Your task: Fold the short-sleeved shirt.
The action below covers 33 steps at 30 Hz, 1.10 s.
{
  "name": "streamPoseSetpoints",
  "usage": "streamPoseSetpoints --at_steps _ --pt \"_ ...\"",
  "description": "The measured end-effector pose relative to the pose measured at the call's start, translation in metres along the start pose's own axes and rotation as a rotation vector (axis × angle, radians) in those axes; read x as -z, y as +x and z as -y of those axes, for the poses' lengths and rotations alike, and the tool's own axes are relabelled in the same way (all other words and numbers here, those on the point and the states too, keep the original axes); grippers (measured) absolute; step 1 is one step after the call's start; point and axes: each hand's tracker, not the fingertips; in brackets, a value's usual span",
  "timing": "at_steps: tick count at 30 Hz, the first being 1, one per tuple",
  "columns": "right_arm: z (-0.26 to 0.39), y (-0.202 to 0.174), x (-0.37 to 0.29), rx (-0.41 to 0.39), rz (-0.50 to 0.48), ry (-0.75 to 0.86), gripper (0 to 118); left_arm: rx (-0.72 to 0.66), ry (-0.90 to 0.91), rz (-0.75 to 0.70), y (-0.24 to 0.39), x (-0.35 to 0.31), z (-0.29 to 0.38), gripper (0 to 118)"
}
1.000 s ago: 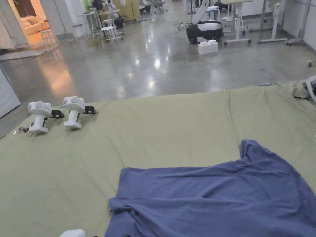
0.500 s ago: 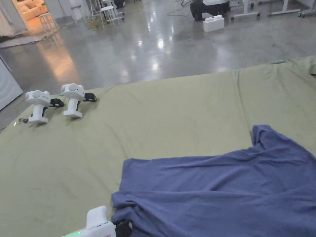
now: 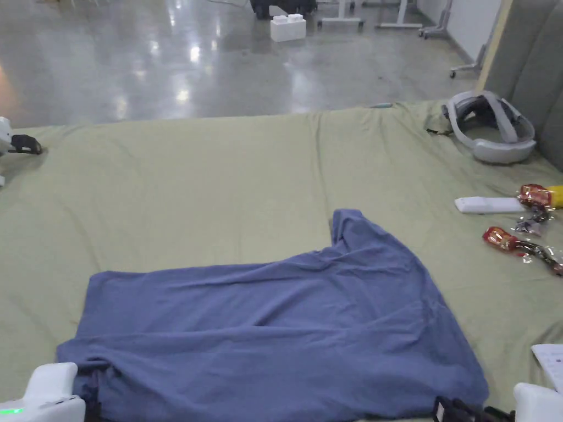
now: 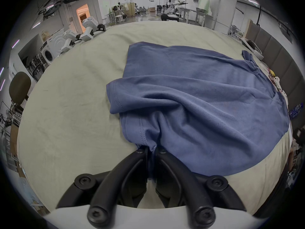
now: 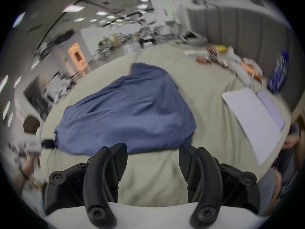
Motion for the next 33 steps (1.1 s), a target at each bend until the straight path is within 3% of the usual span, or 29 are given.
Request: streamPoseSetpoints --at_steps 4,7,8,9,11,15,17,18,22,23,25,26,27,33 --pt "-0.016 0.025 0.047 0.031 0.126 -0.006 72 -0.011 -0.005 -0.008 -0.003 0.001 -0.001 10" --pt "-0.018 0.033 0.081 0.083 0.176 -0.071 91 -0.009 -0.001 -0.006 -0.003 0.001 0.002 10" --pt "-0.014 0.028 0.088 0.072 0.173 -0.090 94 -0.005 0.007 -0.008 -0.002 0.001 0.003 10" --pt "-0.010 0.018 0.087 0.012 0.214 -0.051 98 -0.005 0.013 -0.010 -0.002 0.001 0.005 10" --pt "-0.005 0.016 0.089 -0.025 0.291 -0.036 100 -0.011 0.022 -0.012 -0.002 0.001 0.007 10" --pt "-0.012 0.025 0.089 0.053 0.221 -0.062 99 -0.011 0.033 -0.008 -0.003 0.000 0.007 10" --pt "-0.020 0.024 0.088 0.081 0.222 -0.093 94 -0.011 0.034 -0.004 -0.002 0.000 0.006 10" --pt "-0.022 0.022 0.089 0.039 0.241 -0.111 89 -0.015 0.036 -0.002 -0.003 -0.001 0.007 10" --pt "-0.014 0.001 0.069 -0.121 0.251 -0.044 26 -0.080 0.049 0.008 -0.007 -0.003 0.007 10" --pt "-0.010 -0.003 0.065 -0.157 0.259 -0.015 19 -0.125 0.065 0.024 -0.010 -0.005 0.007 10" --pt "-0.007 -0.004 0.062 -0.156 0.242 -0.016 11 -0.156 0.095 0.051 -0.014 -0.010 0.009 9" --pt "-0.008 -0.006 0.058 -0.105 0.169 -0.001 11 -0.158 0.106 0.057 -0.016 -0.016 0.011 9" --pt "-0.008 0.003 0.056 -0.043 0.157 -0.011 11 -0.157 0.132 0.059 -0.017 -0.024 0.013 9" --pt "-0.010 -0.009 0.023 -0.106 0.201 0.024 10 -0.235 0.203 0.133 -0.032 -0.088 0.019 8"
